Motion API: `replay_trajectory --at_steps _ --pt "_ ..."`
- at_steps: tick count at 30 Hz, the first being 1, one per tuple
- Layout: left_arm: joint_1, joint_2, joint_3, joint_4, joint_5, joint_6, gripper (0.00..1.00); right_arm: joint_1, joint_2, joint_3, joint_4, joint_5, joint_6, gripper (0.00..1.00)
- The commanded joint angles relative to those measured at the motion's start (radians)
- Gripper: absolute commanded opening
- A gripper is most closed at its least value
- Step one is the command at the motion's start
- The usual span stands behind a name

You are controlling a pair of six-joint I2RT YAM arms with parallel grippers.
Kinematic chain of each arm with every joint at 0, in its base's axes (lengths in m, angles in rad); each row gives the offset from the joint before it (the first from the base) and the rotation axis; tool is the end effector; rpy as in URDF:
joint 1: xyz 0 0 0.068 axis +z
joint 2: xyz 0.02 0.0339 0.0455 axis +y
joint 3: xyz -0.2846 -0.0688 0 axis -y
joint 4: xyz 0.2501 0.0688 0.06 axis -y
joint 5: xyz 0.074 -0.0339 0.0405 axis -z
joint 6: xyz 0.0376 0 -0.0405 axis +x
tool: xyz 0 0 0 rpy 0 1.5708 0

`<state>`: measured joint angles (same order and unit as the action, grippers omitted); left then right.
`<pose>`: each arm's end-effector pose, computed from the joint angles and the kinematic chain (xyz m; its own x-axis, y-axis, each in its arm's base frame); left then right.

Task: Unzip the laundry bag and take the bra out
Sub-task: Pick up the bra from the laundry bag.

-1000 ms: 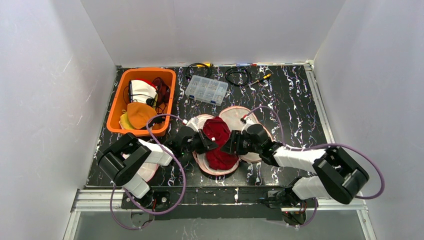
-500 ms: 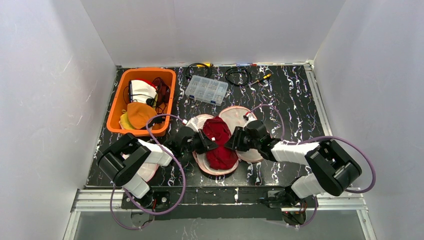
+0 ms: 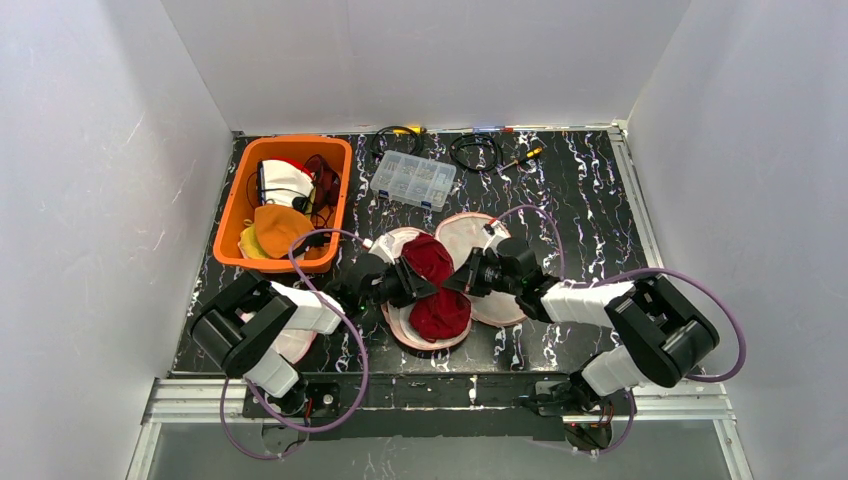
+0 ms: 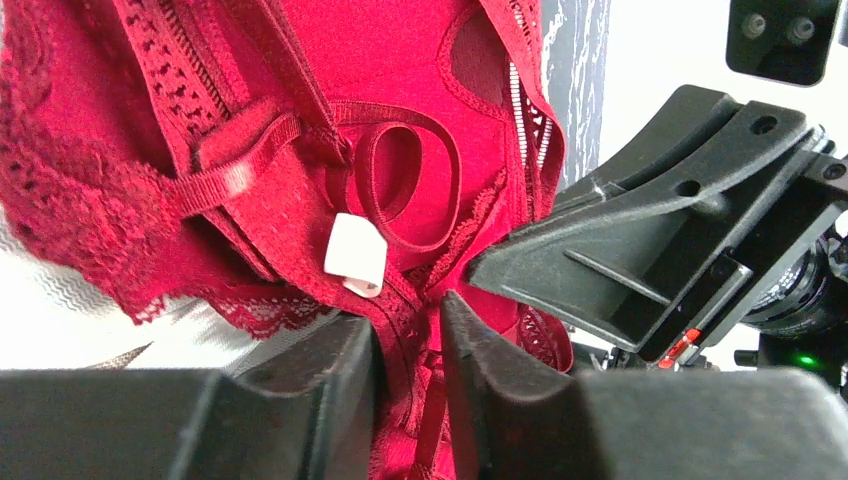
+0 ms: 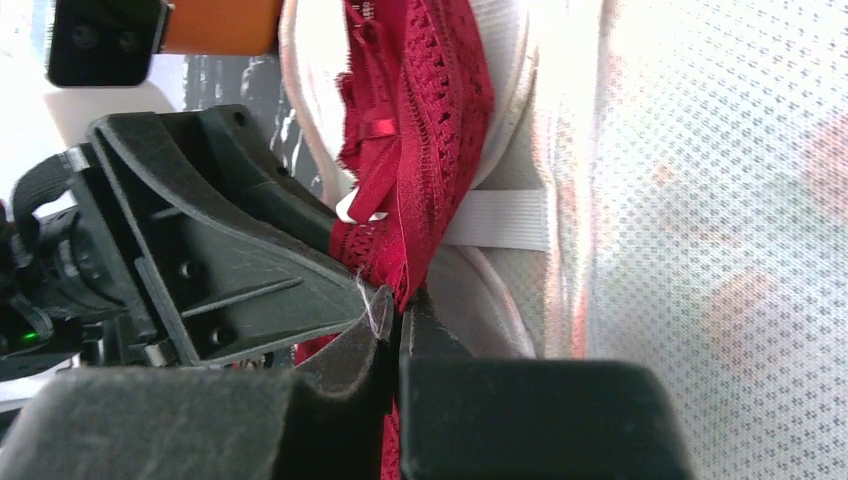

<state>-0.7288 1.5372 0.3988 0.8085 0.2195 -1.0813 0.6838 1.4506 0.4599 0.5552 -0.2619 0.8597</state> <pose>0.1993 -0.1889 0.1601 -0.8229 -0.4201 -0.3826 0.1646 0.4682 -0.8681 0.2056 0.1801 0.1732 -0.8136 0.2810 -0.5090 -0.2693 0.5938 0.7582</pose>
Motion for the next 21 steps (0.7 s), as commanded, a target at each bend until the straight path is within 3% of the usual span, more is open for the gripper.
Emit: replay_trajectory --at_steps 1,6,11,17,21 --pt "0.005 -0.023 -0.005 0.026 0.027 -0.012 0.32 -0.009 -0.045 -0.032 0.108 -0.059 0.021 0.01" --pt "0.012 0.021 -0.031 0.126 0.045 -0.073 0.52 -0.025 -0.032 -0.078 0.209 -0.092 0.08 0.01" --pt "0.013 0.085 -0.047 0.23 0.058 -0.124 0.59 -0.033 0.012 -0.12 0.359 -0.129 0.166 0.01" --pt "0.012 0.124 -0.031 0.297 0.084 -0.133 0.54 -0.032 0.066 -0.148 0.467 -0.166 0.239 0.01" --pt "0.013 0.119 -0.018 0.298 0.089 -0.121 0.4 -0.033 0.074 -0.15 0.452 -0.166 0.231 0.01"
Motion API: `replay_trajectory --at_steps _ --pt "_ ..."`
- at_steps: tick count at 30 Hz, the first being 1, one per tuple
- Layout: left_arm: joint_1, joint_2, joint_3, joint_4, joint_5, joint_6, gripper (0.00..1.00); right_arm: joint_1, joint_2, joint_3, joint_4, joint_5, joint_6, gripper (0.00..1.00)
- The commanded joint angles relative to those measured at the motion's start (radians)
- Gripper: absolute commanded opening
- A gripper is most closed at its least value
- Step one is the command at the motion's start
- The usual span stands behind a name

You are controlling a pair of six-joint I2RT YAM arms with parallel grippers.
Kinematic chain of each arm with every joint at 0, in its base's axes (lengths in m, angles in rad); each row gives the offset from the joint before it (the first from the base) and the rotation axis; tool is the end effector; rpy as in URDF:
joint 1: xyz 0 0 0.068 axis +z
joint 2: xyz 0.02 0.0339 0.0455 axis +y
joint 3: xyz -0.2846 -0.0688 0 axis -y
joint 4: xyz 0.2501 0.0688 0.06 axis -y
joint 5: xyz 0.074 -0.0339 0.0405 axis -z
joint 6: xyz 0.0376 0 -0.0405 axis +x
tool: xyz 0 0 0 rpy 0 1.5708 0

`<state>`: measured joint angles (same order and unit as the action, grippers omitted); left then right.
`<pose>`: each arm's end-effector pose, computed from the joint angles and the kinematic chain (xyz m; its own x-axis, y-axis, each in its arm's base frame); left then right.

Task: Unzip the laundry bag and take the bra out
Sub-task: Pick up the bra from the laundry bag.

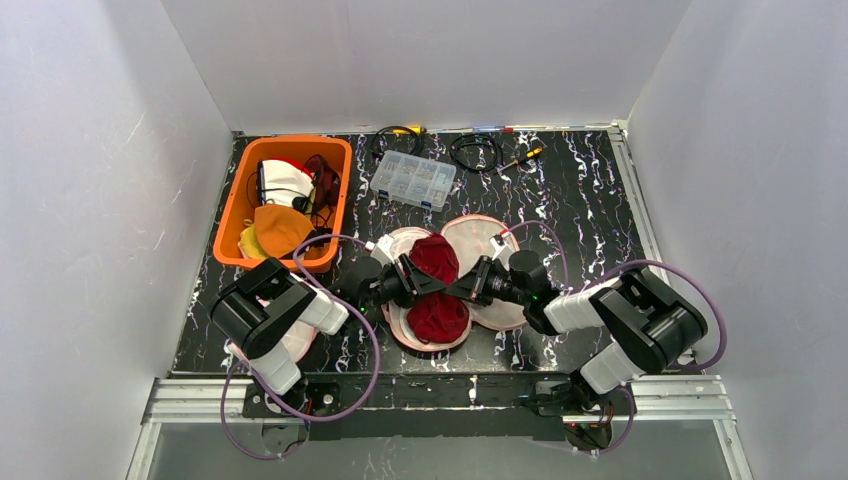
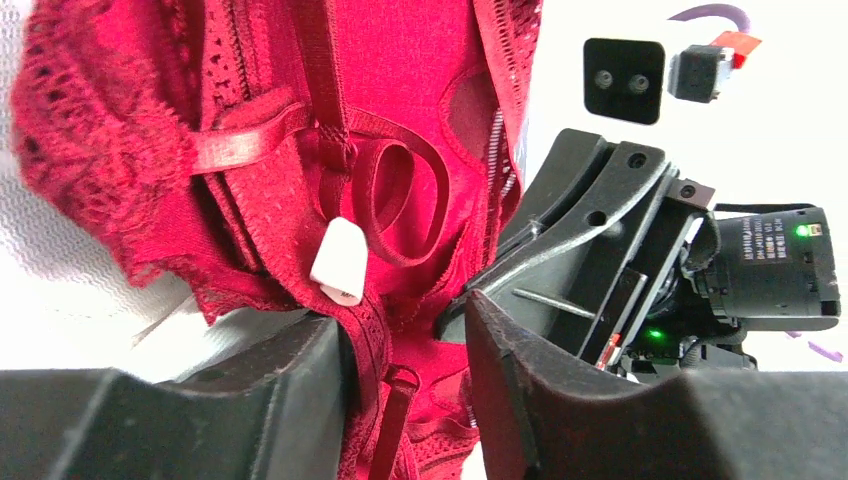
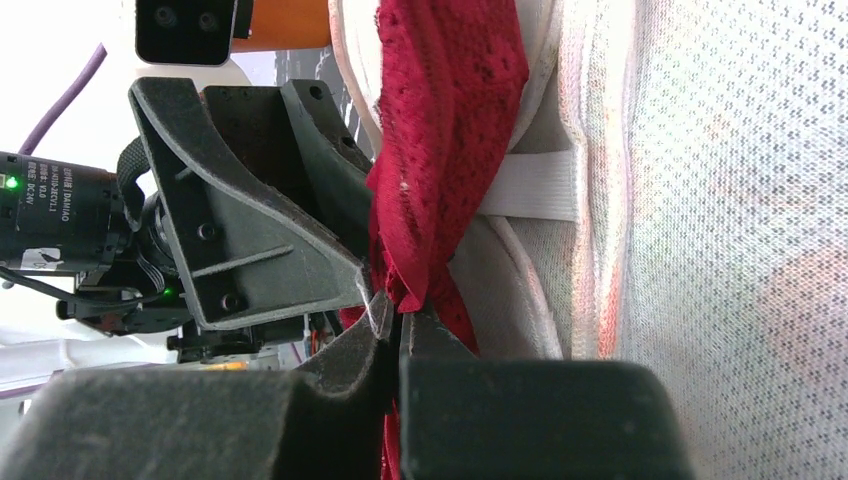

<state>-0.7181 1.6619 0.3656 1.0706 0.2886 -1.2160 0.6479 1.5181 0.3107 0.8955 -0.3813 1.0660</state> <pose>0.2028 -0.1914 0.1478 -0.8459 -0.4547 -0.2789 0.1337 0.3255 -0.9361 0.1938 0.1642 0.1518 -0.8558 0.3711 -0.3603 -0.1933 0.4167 0.8883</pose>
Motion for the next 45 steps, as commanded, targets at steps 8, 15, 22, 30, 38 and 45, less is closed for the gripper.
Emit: replay_trajectory --at_steps 8,15,22,30,38,45 --pt "0.002 0.027 0.039 0.037 0.034 0.01 0.16 0.003 0.01 -0.015 0.092 -0.035 0.016 0.01" --pt "0.002 0.025 0.029 0.019 0.018 0.024 0.0 0.003 -0.105 0.01 -0.14 0.028 -0.085 0.41" --pt "0.002 -0.011 0.027 -0.048 -0.004 0.057 0.0 0.003 -0.294 0.101 -0.523 0.144 -0.257 0.85" --pt "0.002 -0.177 0.087 -0.348 -0.031 0.18 0.0 0.003 -0.505 0.232 -0.939 0.297 -0.444 0.95" --pt "0.002 -0.395 0.168 -0.635 -0.081 0.324 0.0 0.003 -0.65 0.255 -1.062 0.342 -0.506 0.94" --pt "0.002 -0.546 0.265 -0.859 -0.128 0.405 0.0 0.003 -0.729 0.265 -1.091 0.356 -0.511 0.94"
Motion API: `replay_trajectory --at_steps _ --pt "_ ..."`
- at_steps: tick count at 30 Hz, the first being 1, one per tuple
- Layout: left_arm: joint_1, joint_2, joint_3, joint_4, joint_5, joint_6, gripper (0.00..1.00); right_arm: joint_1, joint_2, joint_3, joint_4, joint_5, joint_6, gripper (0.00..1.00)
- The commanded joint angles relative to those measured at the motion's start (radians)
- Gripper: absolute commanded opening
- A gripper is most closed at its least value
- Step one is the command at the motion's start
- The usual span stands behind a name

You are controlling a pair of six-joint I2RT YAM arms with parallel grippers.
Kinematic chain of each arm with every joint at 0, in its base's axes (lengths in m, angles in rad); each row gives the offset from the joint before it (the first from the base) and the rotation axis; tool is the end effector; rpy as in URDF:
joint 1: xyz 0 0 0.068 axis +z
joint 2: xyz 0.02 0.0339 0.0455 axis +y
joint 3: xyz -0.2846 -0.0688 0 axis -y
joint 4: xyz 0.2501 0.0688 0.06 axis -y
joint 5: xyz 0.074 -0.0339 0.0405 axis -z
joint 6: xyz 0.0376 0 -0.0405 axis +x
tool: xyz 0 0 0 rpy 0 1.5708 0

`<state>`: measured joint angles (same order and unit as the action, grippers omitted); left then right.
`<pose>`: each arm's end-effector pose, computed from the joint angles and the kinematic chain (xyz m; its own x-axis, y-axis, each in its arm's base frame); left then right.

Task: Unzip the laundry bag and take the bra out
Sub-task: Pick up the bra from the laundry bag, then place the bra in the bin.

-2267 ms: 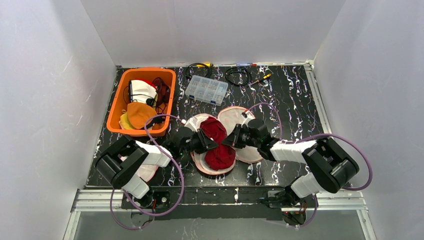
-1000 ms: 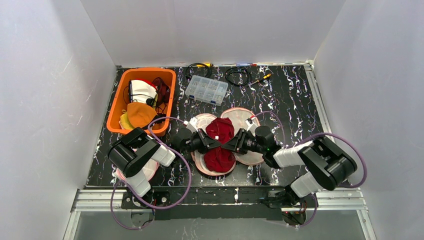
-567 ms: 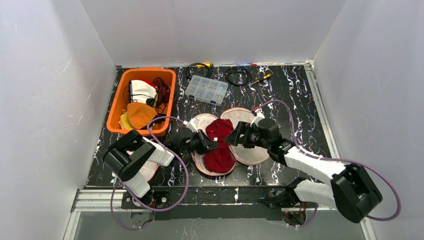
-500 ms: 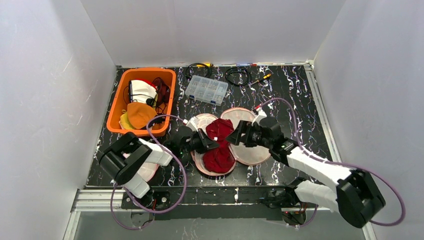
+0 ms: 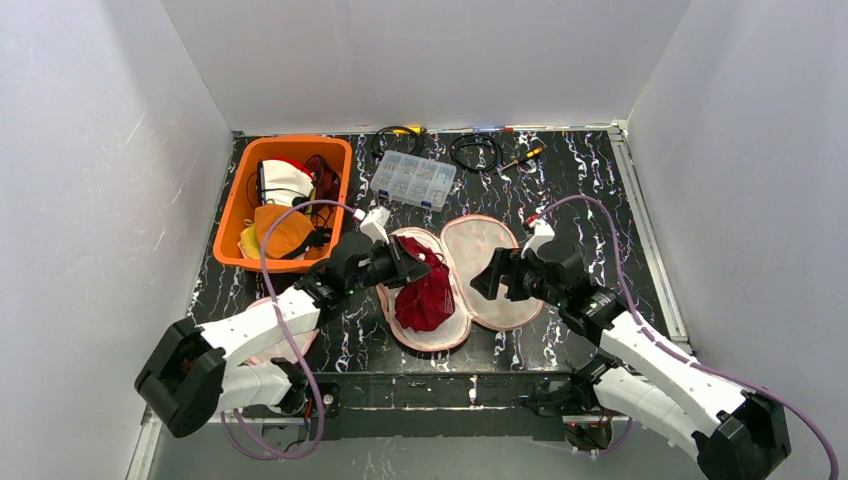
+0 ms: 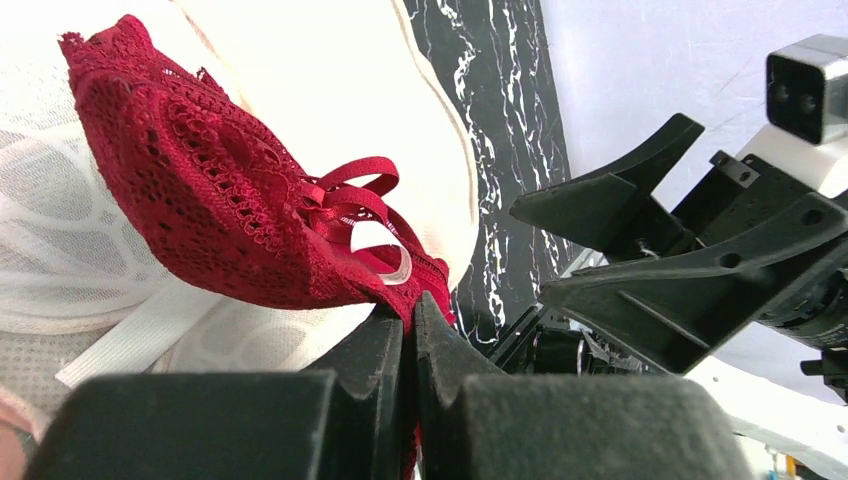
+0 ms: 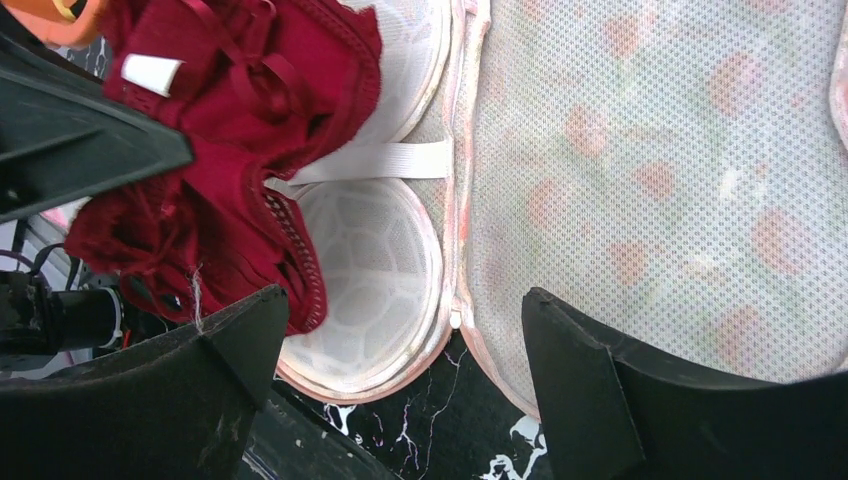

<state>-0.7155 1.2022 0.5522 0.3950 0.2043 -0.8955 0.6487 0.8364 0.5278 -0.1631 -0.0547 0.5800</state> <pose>0.1913 -0.1764 0.2474 -0.7360 -0.3729 -0.5650 0.3456 0.5107 -0.7873 0.1463 0.1135 0.2553 -0.6547 0.1903 -0.7315 -0.3386 0.7914 0.5090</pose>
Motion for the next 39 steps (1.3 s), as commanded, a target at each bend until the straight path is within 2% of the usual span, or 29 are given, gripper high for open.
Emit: replay_trajectory --at_steps 1,8,16,19,22,27,30,33,36,39 --pt "-0.001 -0.109 0.099 -0.224 -0.056 0.103 0.0 0.002 -0.058 0.054 -0.041 0.034 -0.029 0.94" --pt "0.001 -0.221 0.296 -0.576 -0.238 0.246 0.0 0.002 -0.116 0.088 -0.105 0.038 -0.043 0.94" --pt "0.014 -0.283 0.53 -0.81 -0.428 0.44 0.0 0.002 -0.194 0.085 -0.155 0.087 -0.06 0.93" --pt "0.059 -0.27 0.628 -0.898 -0.47 0.511 0.0 0.002 -0.22 0.085 -0.174 0.094 -0.065 0.93" --pt "0.17 -0.24 0.717 -0.954 -0.404 0.541 0.0 0.002 -0.234 0.075 -0.168 0.077 -0.059 0.93" --pt "0.394 -0.11 0.885 -1.046 -0.156 0.546 0.0 0.002 -0.23 0.064 -0.142 0.012 -0.036 0.92" --pt "0.456 -0.014 0.989 -1.104 -0.059 0.584 0.0 0.003 -0.237 0.067 -0.148 -0.008 -0.037 0.92" --pt "0.51 0.077 1.056 -1.131 -0.049 0.614 0.0 0.002 -0.244 0.065 -0.152 -0.008 -0.049 0.92" --pt "0.589 0.104 1.05 -1.098 -0.061 0.634 0.0 0.002 -0.238 0.072 -0.16 -0.021 -0.057 0.92" --pt "0.618 0.057 0.922 -0.927 -0.072 0.716 0.0 0.002 -0.225 0.065 -0.146 -0.047 -0.053 0.92"
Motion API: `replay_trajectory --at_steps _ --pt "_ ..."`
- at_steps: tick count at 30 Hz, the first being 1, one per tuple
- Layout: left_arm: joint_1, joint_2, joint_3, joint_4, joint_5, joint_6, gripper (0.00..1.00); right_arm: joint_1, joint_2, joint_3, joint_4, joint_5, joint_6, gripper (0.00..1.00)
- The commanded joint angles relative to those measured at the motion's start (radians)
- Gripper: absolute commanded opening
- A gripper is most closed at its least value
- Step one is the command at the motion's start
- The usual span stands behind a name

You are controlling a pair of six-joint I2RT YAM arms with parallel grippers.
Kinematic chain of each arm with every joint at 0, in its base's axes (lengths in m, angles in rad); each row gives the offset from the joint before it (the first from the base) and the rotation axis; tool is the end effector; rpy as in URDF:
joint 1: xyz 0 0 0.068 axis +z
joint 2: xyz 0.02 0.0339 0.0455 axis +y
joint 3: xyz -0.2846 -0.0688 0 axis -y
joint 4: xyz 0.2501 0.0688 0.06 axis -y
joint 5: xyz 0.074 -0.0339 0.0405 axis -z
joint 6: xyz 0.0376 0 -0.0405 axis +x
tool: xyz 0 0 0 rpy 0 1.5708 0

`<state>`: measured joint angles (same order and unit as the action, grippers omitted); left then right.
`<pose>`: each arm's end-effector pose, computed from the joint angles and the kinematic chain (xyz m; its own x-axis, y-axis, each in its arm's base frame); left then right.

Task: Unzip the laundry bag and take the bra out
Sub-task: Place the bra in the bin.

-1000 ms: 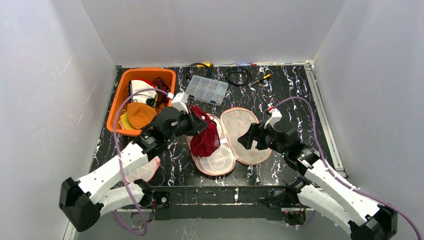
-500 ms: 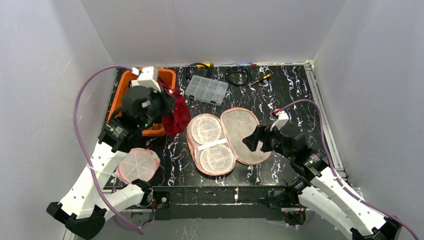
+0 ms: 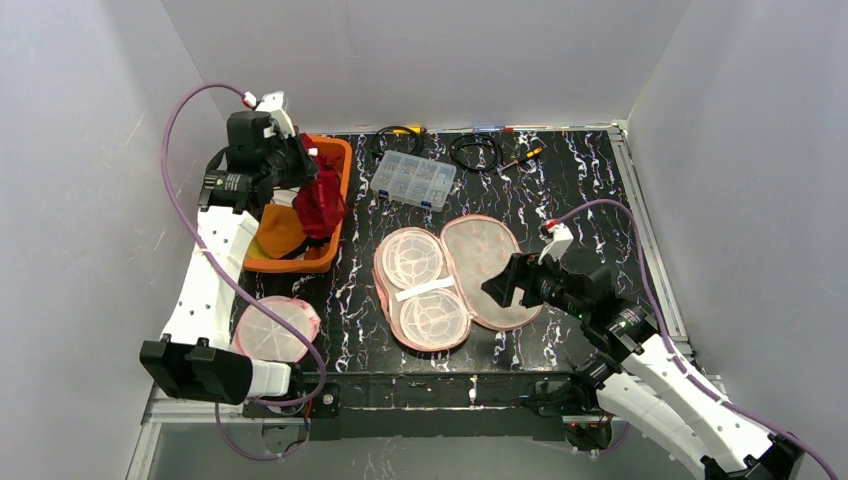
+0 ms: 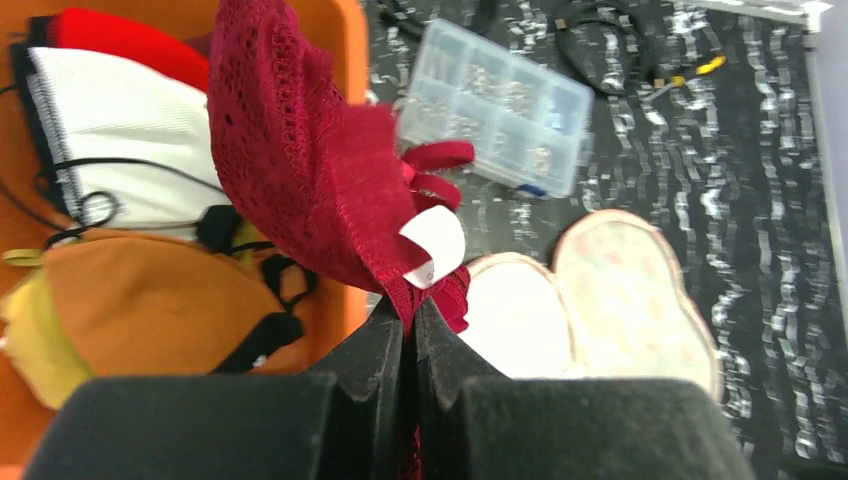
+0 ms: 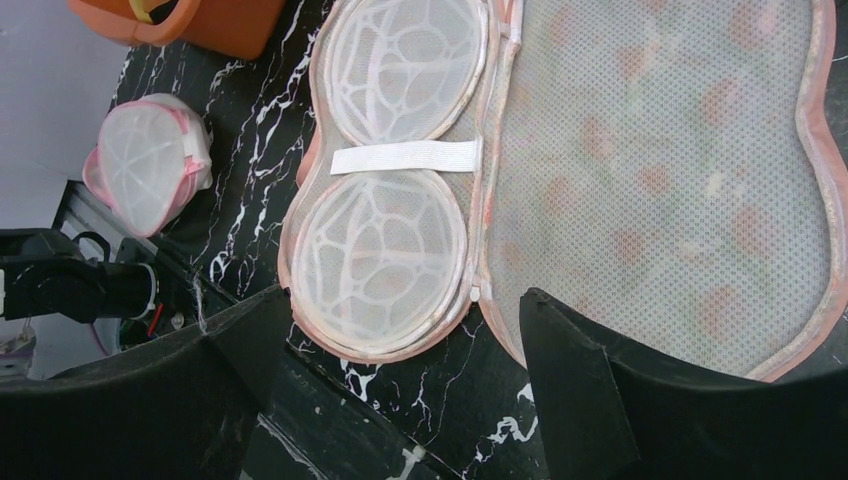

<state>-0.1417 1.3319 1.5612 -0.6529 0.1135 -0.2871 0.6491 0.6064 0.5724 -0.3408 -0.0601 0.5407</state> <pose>0.2806 -0.0443 0.4595 -0.4590 -0.2187 -0.8611 0.1174 0.9458 -0.3028 0.1117 0.0876 0.2863 -0.5835 0.2022 -0.7865 -0.4054 0.7667 0.4979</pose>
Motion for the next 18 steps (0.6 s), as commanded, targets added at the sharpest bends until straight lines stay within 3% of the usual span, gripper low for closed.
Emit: replay_trajectory --at_steps 1,4,8,11,18 --pt "0.045 -0.091 -0.12 0.165 -0.001 0.133 0.0 0.001 0.01 0.018 0.036 -0.052 -0.012 0.92" --pt "0.052 -0.072 -0.106 0.183 -0.042 0.234 0.0 0.002 0.017 0.007 0.044 -0.076 -0.007 0.92" --pt "0.066 0.021 -0.006 0.105 0.072 0.389 0.0 0.001 0.009 -0.019 0.058 -0.097 0.003 0.92" --pt "0.068 0.094 0.032 0.077 0.122 0.411 0.0 0.001 -0.004 -0.031 0.059 -0.108 0.005 0.92" --pt "0.104 0.193 0.033 0.055 0.016 0.411 0.0 0.001 -0.04 -0.082 0.06 -0.111 -0.01 0.92"
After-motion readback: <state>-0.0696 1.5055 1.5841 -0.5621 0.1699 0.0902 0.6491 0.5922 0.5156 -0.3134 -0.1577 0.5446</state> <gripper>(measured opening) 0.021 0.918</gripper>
